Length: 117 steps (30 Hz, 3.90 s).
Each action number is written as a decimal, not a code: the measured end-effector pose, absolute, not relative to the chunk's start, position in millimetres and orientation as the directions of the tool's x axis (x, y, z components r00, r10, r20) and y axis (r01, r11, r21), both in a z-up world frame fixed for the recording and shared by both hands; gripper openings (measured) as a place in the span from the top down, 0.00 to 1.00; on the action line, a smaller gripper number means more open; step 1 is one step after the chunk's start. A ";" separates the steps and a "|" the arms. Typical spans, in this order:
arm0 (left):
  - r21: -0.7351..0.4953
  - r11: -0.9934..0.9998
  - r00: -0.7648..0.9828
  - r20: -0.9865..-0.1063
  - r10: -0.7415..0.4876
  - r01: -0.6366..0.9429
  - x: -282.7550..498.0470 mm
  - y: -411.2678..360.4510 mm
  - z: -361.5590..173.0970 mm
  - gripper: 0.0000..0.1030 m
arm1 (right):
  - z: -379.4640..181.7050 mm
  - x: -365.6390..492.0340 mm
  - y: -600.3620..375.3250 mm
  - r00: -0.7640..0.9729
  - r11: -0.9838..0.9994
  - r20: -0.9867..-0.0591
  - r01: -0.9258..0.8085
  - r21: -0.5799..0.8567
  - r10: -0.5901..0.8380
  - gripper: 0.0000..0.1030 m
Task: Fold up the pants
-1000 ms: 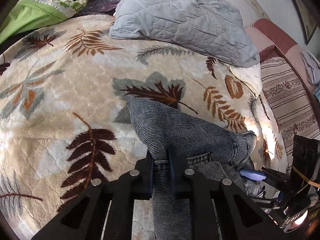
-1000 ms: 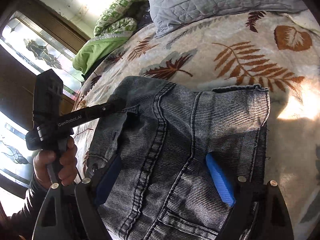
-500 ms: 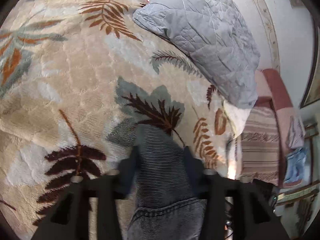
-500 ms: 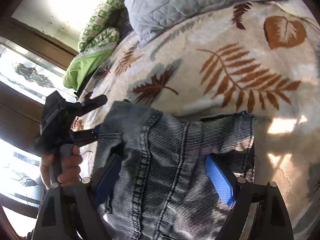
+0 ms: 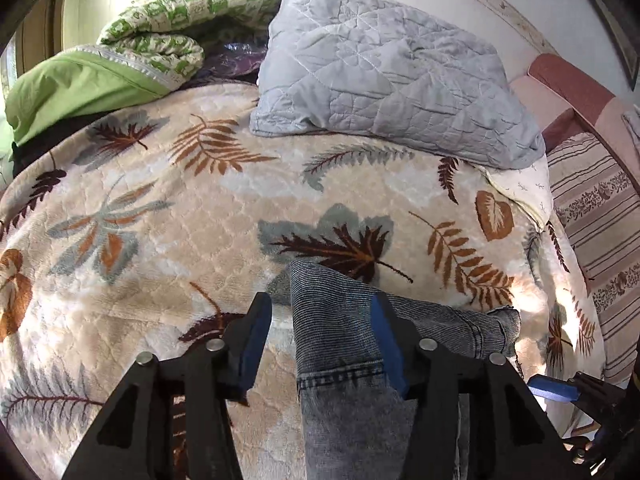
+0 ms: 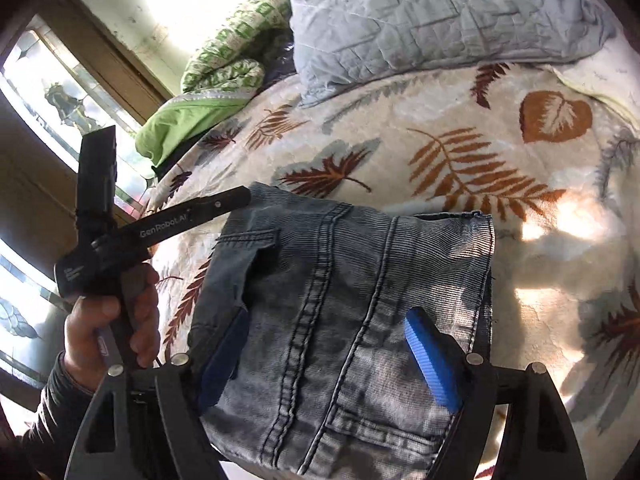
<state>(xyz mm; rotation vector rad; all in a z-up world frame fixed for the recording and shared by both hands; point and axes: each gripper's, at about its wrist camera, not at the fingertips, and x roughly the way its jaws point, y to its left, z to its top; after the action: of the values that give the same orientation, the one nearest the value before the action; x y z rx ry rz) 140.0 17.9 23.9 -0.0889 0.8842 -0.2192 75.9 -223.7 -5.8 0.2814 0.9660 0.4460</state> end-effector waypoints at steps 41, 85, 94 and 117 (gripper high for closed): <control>-0.220 0.972 0.527 -0.819 -0.227 0.078 24.4 19.4 5.7 0.28 | -19.9 26.6 -284.6 0.500 0.851 -0.717 -0.081 0.520 0.486 0.14; -0.444 0.888 0.490 -0.751 -0.443 0.123 31.4 36.8 6.4 0.23 | -17.7 19.8 -293.2 0.484 0.585 -0.461 -0.137 0.799 0.744 0.15; -0.309 0.947 0.451 -0.835 -0.316 0.092 21.2 23.8 -16.9 0.21 | -39.3 -2.8 -290.2 0.472 0.587 -0.509 -0.021 0.809 0.719 0.16; -0.267 0.961 0.466 -0.842 -0.271 0.077 20.8 11.8 -31.5 0.05 | -63.6 -23.2 -297.1 0.492 0.601 -0.596 0.171 0.781 0.635 0.16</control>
<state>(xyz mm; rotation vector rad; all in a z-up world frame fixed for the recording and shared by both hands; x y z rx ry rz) 20.8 11.8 -31.5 -0.2017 1.0662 -0.2154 -23.2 -297.1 -63.6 0.9153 1.0471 0.3347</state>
